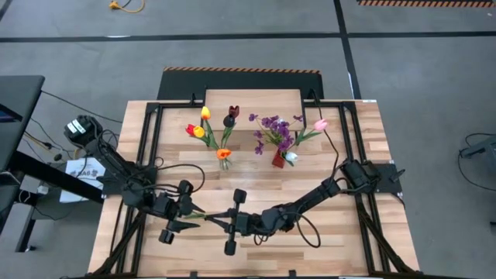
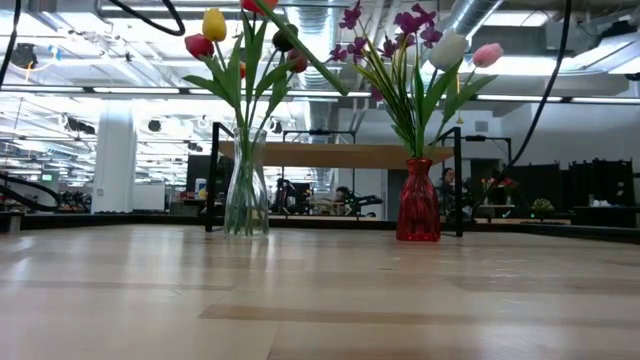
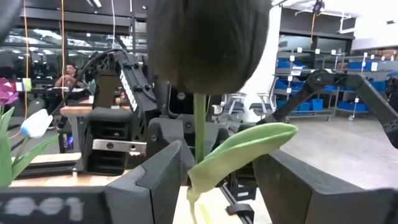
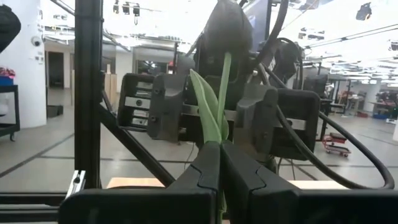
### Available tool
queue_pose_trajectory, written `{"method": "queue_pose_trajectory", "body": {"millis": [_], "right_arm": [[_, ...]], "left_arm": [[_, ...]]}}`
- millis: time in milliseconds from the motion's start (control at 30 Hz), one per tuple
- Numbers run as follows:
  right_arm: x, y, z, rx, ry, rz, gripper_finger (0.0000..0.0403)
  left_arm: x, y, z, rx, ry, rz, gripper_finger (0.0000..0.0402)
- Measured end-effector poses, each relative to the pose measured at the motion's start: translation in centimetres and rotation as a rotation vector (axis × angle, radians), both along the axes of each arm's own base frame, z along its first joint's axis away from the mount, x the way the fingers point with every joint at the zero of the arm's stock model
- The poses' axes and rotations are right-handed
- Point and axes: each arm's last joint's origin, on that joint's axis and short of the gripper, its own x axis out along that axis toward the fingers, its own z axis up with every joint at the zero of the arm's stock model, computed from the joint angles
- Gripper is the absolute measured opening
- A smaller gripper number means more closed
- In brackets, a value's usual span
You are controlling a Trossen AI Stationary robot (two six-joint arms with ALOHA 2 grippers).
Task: Pick and place flowers into a vace then onto a shelf
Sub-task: Put the black flower into the transparent flower vase
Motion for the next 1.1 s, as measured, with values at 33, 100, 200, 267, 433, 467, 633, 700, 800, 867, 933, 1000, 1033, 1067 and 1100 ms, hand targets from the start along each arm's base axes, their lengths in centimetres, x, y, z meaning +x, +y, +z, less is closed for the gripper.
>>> {"method": "queue_pose_trajectory", "body": {"millis": [33, 100, 200, 267, 433, 467, 633, 700, 800, 867, 933, 1000, 1033, 1067, 1100], "right_arm": [[0.0, 0.0, 0.0, 0.0, 0.0, 0.0, 0.0], [0.0, 0.0, 0.0, 0.0, 0.0, 0.001, 0.0], [0.0, 0.0, 0.0, -0.001, 0.0, 0.001, 0.0], [0.0, 0.0, 0.0, -0.001, 0.0, 0.001, 0.0], [0.0, 0.0, -0.2, -0.01, 0.017, 0.004, 0.0], [0.0, 0.1, -0.3, -0.013, 0.023, 0.005, 0.0], [0.0, 0.1, -0.3, -0.015, 0.025, 0.007, 0.001], [0.0, 0.2, -0.3, -0.015, 0.026, 0.009, 0.0025], [-0.1, 0.4, -0.4, -0.018, 0.033, 0.014, 0.0058], [-0.1, 0.5, -0.5, -0.023, 0.042, 0.014, 0.0084], [-0.1, 0.5, -0.6, -0.016, 0.056, 0.017, 0.0111], [0.0, 0.5, -1.0, 0.002, 0.091, 0.023, 0.0138], [0.0, 0.5, -1.3, 0.011, 0.114, 0.026, 0.0151], [0.0, 0.5, -1.5, 0.015, 0.136, 0.027, 0.0164], [0.1, 0.4, -1.7, 0.018, 0.154, 0.027, 0.0176]], "left_arm": [[0.0, 0.0, 0.0, 0.0, 0.002, 0.002, 0.0183], [0.0, 0.0, -0.1, -0.005, 0.008, 0.011, 0.0183], [0.0, 0.1, -0.1, -0.01, 0.014, 0.027, 0.0181], [0.0, 0.1, -0.1, -0.011, 0.016, 0.037, 0.0173], [0.0, 0.1, -0.1, -0.007, 0.019, 0.038, 0.0113], [0.0, 0.1, -0.1, -0.001, 0.018, 0.039, 0.0094], [0.0, 0.0, -0.3, 0.03, 0.026, 0.04, 0.0011], [0.0, 0.0, -0.3, 0.033, 0.031, 0.044, 0.0006], [-0.3, 0.0, -0.3, 0.04, 0.048, 0.065, 0.0003], [-0.6, 0.1, 0.0, 0.043, 0.062, 0.091, 0.0002], [-1.0, 0.0, 0.7, 0.067, 0.093, 0.117, 0.0002], [-1.2, -0.1, 1.8, 0.099, 0.132, 0.148, 0.0002], [-1.3, -0.2, 2.5, 0.114, 0.154, 0.16, 0.0001], [-1.4, -0.2, 3.1, 0.138, 0.187, 0.178, 0.0001], [-1.5, -0.3, 3.8, 0.164, 0.221, 0.2, 0.0001]]}}
